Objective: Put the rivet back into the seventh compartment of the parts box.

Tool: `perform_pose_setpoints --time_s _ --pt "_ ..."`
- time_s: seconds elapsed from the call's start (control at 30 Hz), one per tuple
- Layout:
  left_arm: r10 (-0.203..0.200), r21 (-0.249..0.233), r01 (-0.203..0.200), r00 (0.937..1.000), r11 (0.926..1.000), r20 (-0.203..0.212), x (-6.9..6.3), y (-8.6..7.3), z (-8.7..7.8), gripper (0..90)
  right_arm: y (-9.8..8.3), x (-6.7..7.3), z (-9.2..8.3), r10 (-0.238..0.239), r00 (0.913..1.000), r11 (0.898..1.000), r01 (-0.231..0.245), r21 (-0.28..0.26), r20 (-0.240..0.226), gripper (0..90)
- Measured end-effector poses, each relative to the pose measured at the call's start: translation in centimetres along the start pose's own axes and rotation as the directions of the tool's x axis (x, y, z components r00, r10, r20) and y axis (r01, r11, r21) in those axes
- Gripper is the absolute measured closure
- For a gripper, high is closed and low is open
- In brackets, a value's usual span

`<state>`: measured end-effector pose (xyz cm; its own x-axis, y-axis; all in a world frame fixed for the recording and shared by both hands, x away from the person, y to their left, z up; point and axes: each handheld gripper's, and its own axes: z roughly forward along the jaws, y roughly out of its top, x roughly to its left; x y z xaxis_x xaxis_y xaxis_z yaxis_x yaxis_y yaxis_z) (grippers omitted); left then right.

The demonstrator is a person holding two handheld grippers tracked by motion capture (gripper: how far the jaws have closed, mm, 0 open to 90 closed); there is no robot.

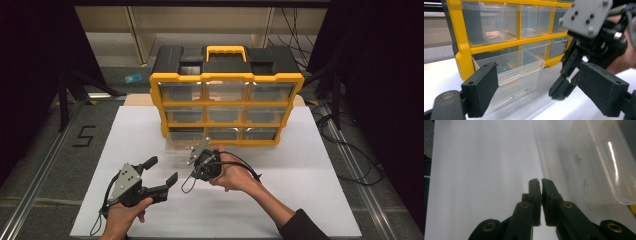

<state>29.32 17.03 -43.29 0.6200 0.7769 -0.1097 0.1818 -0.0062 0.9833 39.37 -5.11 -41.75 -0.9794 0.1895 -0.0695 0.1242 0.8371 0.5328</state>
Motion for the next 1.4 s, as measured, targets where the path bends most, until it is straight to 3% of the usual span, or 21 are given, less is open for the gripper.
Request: perform_pose_setpoints --time_s 0.87,1.4 --pt "0.001 0.0 -0.001 1.0 1.0 0.006 0.0 -0.1 0.1 16.0 1.0 -1.2 -4.6 0.019 0.996 0.987 -0.005 -0.161 0.088 86.4" --pt "0.013 0.003 -0.013 0.9999 0.9999 -0.002 0.1 -0.1 0.1 16.0 2.7 -2.6 -4.7 0.035 0.9923 0.977 -0.009 -0.212 0.119 86.4"
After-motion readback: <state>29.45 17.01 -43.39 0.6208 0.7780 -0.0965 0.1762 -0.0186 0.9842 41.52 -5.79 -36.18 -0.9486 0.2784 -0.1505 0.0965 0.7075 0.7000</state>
